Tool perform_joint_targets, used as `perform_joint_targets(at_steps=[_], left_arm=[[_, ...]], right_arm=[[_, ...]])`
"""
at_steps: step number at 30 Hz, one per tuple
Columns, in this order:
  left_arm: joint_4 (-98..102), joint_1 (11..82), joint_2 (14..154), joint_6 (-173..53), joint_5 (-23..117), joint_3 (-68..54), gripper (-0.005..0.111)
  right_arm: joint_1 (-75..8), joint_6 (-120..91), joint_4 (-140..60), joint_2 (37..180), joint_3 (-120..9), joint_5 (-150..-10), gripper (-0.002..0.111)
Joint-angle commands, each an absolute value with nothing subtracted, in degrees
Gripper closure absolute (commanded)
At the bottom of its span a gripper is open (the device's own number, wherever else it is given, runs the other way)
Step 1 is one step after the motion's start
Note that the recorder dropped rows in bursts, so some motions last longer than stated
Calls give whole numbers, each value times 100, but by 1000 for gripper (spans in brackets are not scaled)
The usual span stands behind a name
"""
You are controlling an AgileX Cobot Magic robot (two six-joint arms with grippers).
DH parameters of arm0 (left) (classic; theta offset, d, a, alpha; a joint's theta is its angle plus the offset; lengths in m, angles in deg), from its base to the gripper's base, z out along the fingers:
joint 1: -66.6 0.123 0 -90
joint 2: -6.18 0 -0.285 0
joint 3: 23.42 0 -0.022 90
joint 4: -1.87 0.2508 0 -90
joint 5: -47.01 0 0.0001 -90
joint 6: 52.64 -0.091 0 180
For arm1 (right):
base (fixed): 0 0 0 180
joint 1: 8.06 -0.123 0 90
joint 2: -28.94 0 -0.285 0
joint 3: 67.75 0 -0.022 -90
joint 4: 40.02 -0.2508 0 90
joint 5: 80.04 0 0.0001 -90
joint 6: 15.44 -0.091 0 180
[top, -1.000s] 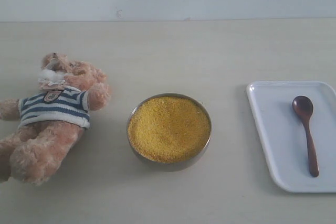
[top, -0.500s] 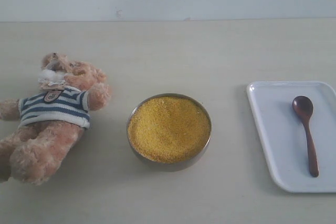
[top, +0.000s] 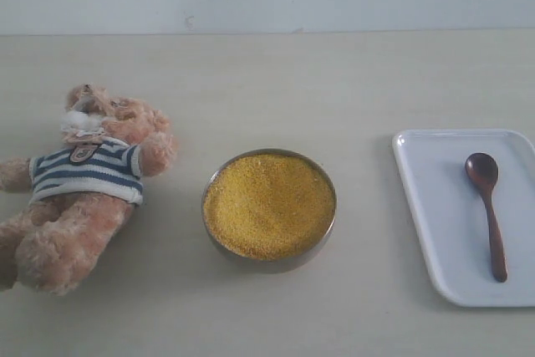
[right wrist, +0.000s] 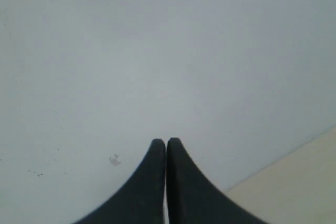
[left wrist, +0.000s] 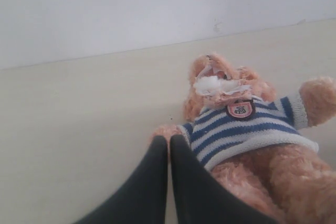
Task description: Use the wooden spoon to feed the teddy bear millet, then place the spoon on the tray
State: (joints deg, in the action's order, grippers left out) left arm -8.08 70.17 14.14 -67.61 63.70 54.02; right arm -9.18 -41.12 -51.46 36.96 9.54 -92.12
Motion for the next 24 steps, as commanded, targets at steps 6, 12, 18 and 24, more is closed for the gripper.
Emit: perform_joint_targets(at_steps=[6,12,18,24], left_arm=[[-804,7004,1397,-6758,6373,5380,103],[-804,7004,1397,-6758,6373,5380,103],[-804,7004,1397,-6758,6373,5380,103],[-804,7004,1397,-6758,6373,5380,103]], right_arm=[[-1151,-3515,-4218,3715,-1205,-5667,108],[-1337,-2842,-3919,5564,-2992,-3491,108],[-1337,-2446,-3815,7892,-3609,-3157,108],[-1324,-2226,-3661,9871,-3663,-3566,108]])
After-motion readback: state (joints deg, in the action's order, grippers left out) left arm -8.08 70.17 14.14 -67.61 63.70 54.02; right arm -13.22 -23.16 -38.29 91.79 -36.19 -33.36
